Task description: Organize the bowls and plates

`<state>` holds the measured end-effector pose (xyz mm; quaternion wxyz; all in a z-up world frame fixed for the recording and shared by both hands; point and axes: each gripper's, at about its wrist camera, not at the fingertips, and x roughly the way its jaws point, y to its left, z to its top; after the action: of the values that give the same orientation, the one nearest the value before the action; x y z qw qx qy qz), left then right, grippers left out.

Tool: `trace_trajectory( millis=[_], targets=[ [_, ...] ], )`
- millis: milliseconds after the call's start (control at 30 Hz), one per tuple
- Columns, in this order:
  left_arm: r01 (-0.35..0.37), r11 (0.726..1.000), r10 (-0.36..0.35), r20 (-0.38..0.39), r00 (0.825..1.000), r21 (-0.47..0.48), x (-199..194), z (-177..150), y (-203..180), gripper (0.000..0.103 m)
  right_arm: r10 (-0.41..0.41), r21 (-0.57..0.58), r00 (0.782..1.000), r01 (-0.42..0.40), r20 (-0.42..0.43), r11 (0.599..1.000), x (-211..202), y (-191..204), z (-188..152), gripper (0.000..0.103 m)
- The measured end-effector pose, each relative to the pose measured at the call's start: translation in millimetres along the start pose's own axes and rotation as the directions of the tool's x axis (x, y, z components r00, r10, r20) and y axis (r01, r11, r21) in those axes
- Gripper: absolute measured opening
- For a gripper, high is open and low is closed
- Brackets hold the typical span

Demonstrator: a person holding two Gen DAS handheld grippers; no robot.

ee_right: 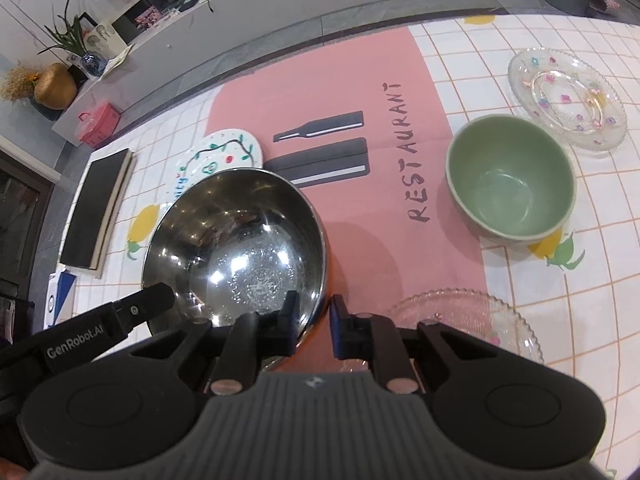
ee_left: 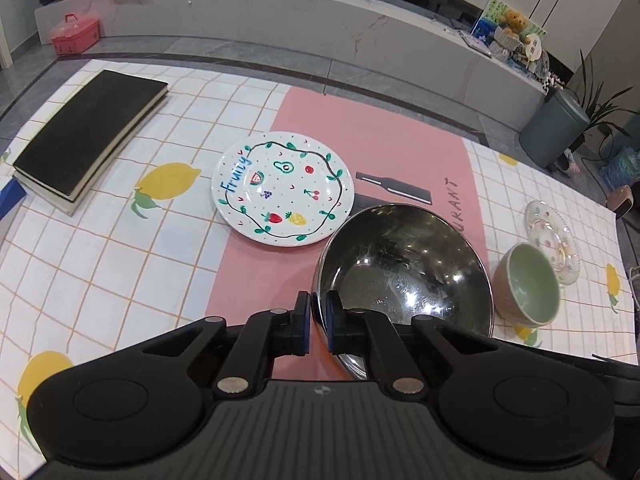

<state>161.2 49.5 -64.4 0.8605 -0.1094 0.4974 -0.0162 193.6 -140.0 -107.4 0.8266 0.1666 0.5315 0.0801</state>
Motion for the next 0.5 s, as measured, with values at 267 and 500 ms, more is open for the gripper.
trace_trajectory(
  millis=[267,500],
  targets=[
    [0.0,1.0,0.0,0.064,0.998,-0.011,-48,-16,0,0.008,0.049,-0.019,0.999,-0.049,0.004,0.999,-37,8,-24,0.014],
    [0.014,0.999,-0.008,0.114,0.993,-0.051,-90,-41,6,0.008,0.089,-0.054,0.996,-0.089,-0.003,0.995,-70,15,-52,0.014]
  ],
)
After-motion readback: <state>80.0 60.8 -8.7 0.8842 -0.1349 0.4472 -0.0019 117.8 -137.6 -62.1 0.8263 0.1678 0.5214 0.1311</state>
